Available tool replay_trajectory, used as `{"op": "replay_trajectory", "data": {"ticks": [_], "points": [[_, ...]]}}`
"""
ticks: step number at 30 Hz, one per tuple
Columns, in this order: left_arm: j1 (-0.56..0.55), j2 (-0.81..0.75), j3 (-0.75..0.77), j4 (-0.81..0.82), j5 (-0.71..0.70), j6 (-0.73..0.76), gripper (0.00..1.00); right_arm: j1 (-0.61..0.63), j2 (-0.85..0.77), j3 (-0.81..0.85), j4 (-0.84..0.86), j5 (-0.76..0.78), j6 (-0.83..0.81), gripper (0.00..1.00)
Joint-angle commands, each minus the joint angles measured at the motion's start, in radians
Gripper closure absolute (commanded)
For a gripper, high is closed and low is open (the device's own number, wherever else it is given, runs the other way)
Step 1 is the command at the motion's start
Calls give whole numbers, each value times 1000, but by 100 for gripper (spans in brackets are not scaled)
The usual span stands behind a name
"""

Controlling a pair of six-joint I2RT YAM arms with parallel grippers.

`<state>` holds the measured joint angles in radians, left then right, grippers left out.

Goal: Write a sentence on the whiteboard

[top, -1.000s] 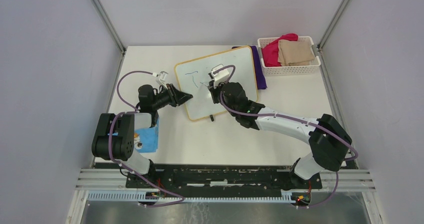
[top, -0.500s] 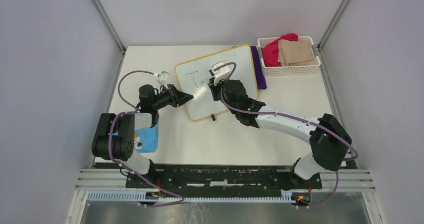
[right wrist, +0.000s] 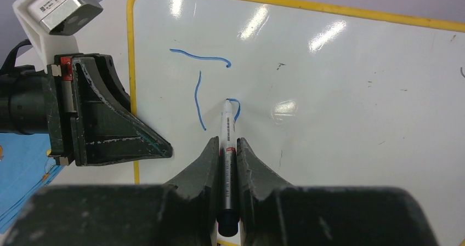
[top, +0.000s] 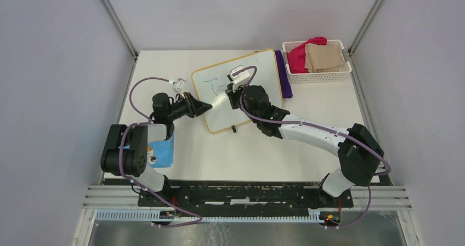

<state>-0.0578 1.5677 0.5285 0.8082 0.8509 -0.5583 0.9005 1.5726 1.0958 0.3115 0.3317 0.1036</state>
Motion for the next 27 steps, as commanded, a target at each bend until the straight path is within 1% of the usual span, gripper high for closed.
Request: {"op": "replay_trajectory", "data": {"ticks": [1,11,14,17,20,27], "points": [[-4,-17,25,-22,0,63,68,1,8,34,-1,-24,-7,100],[-5,-17,27,-31,-2,67,67,2,-20,-34,-7,-6,4,100],[-5,-18,28,-35,-4,69,64,0,-46,-46,-4,2,7,100],[-5,-20,28,-37,-8,68,57,0,-80,-48,-1,2,8,100],[-6,-27,27,-39,-12,67,52,0,-117,-47,12,-14,14,100],[-8,-28,29,-54,-16,74,50,-12,-144,-27,32,12,3,100]]}}
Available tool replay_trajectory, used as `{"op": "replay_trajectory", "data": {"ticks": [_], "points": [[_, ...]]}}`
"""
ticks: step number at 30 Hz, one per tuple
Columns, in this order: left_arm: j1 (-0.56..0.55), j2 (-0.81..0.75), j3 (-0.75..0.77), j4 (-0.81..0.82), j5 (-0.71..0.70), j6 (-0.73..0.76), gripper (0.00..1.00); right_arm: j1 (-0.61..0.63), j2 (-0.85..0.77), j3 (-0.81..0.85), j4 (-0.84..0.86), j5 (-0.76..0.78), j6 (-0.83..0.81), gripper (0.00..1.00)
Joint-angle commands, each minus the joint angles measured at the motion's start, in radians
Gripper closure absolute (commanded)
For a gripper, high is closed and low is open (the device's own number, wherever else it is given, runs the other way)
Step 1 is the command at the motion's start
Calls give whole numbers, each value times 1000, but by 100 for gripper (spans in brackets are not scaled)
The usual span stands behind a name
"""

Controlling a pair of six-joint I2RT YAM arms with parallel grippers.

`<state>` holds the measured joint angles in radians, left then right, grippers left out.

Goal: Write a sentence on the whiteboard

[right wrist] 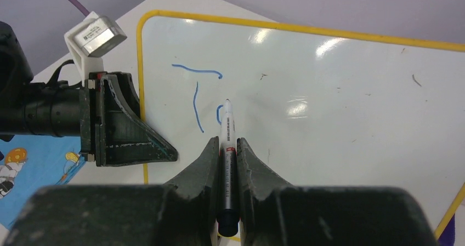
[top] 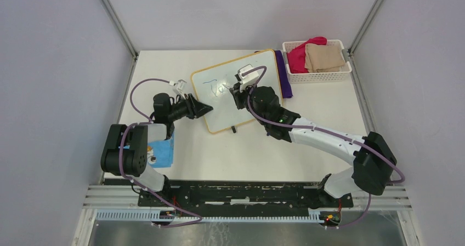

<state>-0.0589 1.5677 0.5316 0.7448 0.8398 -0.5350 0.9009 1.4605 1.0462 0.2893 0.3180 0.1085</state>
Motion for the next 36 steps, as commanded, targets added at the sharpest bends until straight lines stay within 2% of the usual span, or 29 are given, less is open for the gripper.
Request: {"op": "replay_trajectory", "data": {"ticks": [1,20,36], "points": [[-6,-28,28,7,-5,53,50,-17,-25,30,53,28,-5,100],[-7,-26,36,-14,-7,66,51,-44,73,112,43,2,1,100],[-13,-27,39,-26,-10,73,52,-49,67,12,25,9,13,100]]}}
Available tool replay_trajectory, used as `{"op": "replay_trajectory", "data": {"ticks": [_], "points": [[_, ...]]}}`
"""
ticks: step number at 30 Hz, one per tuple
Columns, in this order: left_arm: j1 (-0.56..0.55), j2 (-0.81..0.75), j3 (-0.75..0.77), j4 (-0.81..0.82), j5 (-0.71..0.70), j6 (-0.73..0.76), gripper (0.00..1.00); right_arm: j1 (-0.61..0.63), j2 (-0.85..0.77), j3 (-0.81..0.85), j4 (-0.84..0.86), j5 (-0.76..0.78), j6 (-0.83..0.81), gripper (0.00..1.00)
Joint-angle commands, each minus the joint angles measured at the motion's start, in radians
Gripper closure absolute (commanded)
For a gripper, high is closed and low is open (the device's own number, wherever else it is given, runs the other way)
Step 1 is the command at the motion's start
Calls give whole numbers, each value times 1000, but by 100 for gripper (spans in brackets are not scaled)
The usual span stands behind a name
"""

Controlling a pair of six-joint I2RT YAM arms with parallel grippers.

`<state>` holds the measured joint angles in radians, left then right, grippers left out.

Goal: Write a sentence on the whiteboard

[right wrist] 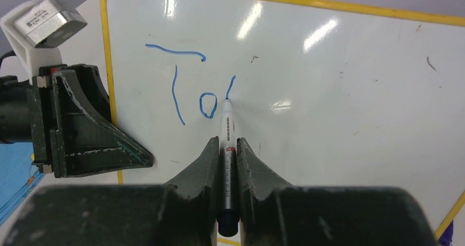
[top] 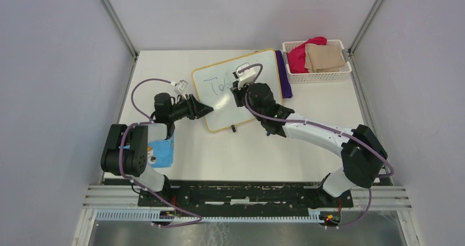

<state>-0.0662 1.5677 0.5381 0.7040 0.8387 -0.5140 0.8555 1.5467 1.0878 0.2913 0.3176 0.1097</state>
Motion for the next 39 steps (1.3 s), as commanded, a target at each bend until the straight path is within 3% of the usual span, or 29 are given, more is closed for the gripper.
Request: {"op": "replay_trajectory", "data": {"ticks": [1,15,21,39], "points": [[-5,-26,32,15,-10,52,52,-3,-23,-37,25,10,13,100],[-10,-22,37,-14,-11,71,60,-11,-72,-106,35,67,11,100],[-11,-20,39,-21,-15,75,61,-11,-128,-128,91,-19,27,100],[-14,-21,45,-45,-18,91,64,7,-43,6,68,-51,26,100]]}}
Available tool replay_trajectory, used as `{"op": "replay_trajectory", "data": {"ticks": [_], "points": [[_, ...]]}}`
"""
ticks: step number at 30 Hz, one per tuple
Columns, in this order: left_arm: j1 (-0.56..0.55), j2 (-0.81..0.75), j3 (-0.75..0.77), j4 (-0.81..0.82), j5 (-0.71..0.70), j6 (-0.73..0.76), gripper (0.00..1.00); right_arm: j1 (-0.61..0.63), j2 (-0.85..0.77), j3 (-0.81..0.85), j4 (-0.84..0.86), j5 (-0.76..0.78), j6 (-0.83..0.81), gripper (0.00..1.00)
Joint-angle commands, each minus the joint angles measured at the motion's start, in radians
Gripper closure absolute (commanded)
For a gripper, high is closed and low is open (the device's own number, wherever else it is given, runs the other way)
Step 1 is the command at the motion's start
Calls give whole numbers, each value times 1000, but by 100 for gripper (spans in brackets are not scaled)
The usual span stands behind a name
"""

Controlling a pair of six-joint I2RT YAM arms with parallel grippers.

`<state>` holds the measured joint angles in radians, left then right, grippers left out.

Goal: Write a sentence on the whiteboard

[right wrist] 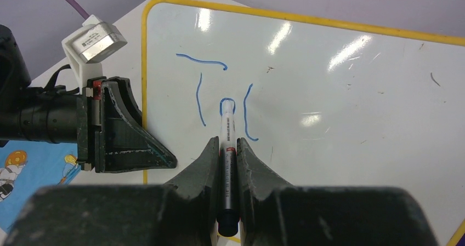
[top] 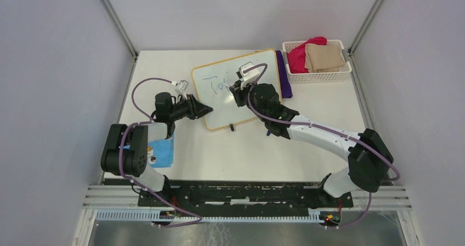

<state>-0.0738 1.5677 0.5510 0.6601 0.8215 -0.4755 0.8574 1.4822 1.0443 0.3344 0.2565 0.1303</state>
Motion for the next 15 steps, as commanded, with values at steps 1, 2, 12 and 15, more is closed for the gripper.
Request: {"op": "replay_trajectory", "data": {"ticks": [1,2,12,15], "points": [[-7,-20,32,-1,-2,53,64,5,26,51,24,15,6,100],[-7,-20,32,-2,-2,54,64,4,29,53,25,18,6,100],[-8,-24,34,-7,-2,57,64,0,68,75,16,46,1,100],[-7,-25,35,-10,-3,60,65,-2,76,76,8,57,-1,100]]}}
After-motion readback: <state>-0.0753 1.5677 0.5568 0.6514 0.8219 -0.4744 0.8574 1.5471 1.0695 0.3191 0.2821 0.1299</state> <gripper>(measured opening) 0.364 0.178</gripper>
